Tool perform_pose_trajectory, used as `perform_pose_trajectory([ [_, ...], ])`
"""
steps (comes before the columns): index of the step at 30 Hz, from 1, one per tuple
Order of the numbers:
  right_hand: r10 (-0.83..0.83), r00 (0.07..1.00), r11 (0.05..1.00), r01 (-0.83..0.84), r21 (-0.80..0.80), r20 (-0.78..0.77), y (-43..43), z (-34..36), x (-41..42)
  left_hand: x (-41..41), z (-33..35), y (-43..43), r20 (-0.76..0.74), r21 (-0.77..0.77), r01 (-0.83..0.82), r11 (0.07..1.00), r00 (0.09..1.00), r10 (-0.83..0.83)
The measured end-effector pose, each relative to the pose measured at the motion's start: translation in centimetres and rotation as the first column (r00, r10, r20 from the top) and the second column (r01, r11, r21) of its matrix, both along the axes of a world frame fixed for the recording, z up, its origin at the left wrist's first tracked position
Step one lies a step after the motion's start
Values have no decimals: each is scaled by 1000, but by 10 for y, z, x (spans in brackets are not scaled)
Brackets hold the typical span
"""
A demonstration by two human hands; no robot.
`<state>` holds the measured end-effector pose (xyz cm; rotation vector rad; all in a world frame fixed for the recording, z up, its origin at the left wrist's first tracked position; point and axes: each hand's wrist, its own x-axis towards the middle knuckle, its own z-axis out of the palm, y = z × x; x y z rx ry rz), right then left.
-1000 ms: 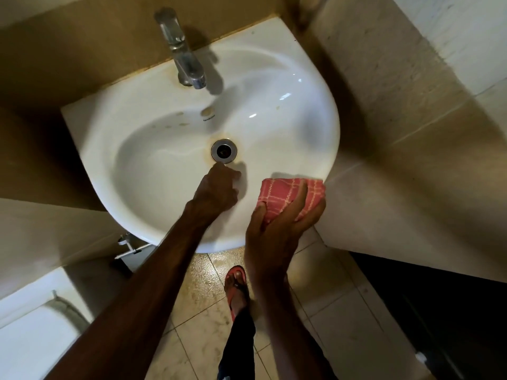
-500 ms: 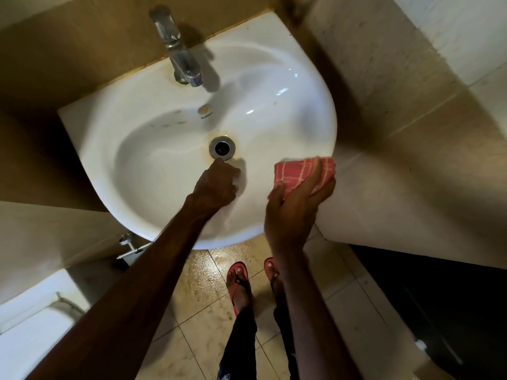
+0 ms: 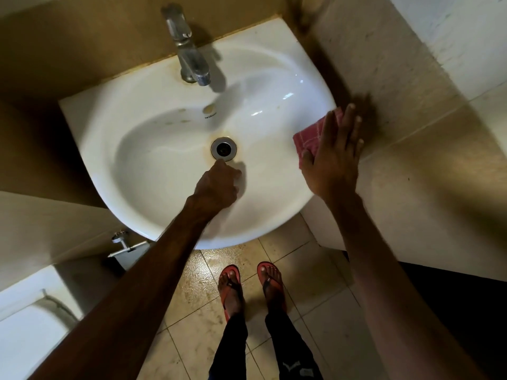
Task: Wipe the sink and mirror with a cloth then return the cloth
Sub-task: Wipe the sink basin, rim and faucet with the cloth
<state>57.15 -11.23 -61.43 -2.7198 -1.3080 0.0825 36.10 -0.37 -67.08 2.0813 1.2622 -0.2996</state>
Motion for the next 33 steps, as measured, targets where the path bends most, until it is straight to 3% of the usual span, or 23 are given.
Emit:
perform_pose_trajectory([
  [4, 57, 996, 996, -62, -62, -75, -27, 9, -45, 2, 2, 2, -10, 5, 18, 1000, 1000, -18],
  [7, 160, 986, 964, -167, -209, -50, -33, 14, -62, 5, 5, 4, -34, 31, 72, 997, 997, -71],
  [11, 330, 941, 797, -318, -513, -71, -1, 13, -49, 7, 11, 5, -63, 41, 108, 993, 993, -105],
  [13, 370, 920, 718, -373, -588, -131, 21, -2, -42, 9, 14, 6, -70, 48, 121, 991, 991, -118],
  [18, 425, 880, 730, -471, -495, -211, 66, -45, -46, 12, 18, 4, -44, 63, 115, 991, 993, -113],
  [23, 589, 775, 734, -631, -251, -229, 87, -65, -44, 6, 24, 1, 99, 73, -49, 996, 994, 42],
  [28, 676, 695, 627, -717, -304, -247, 78, -61, -55, -2, 22, -7, 134, 132, -293, 947, 952, 276],
  [33, 733, 639, 547, -757, -356, -232, 77, -54, -30, 9, 24, -18, 151, 149, -222, 964, 968, 199],
])
